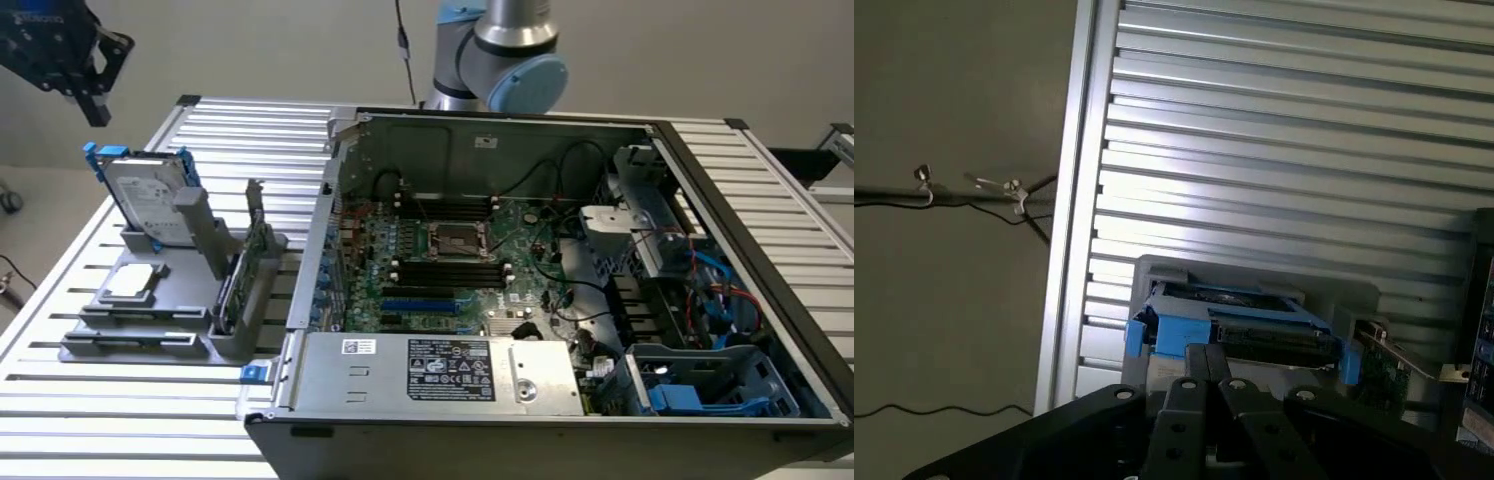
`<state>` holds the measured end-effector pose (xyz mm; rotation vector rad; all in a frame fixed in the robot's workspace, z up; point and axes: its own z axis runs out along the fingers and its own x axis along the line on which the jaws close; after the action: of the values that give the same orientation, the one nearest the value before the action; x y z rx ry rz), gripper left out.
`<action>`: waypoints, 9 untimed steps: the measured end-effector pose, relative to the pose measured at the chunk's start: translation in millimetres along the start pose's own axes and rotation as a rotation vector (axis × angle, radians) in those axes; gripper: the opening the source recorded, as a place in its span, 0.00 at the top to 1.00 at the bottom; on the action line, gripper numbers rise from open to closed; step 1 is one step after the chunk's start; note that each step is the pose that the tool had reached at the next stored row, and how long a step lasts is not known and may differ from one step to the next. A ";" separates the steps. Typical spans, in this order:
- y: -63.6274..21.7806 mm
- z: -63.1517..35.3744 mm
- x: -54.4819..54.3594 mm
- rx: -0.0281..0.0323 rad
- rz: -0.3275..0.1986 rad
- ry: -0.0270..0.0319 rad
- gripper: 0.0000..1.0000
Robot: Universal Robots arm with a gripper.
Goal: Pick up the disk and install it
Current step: 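Reach for the disk, then pick up the disk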
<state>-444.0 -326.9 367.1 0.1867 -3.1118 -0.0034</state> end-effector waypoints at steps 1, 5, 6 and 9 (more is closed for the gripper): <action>0.7 0.1 1.6 0.0025 0.000 0.0004 0.89; 0.7 0.0 1.6 0.0028 0.000 0.0005 0.89; 0.7 0.0 1.6 0.0028 0.000 0.0005 0.89; 0.7 0.0 1.6 0.0028 0.000 0.0005 0.89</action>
<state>-445.6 -326.4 367.1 0.1870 -3.1115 0.0009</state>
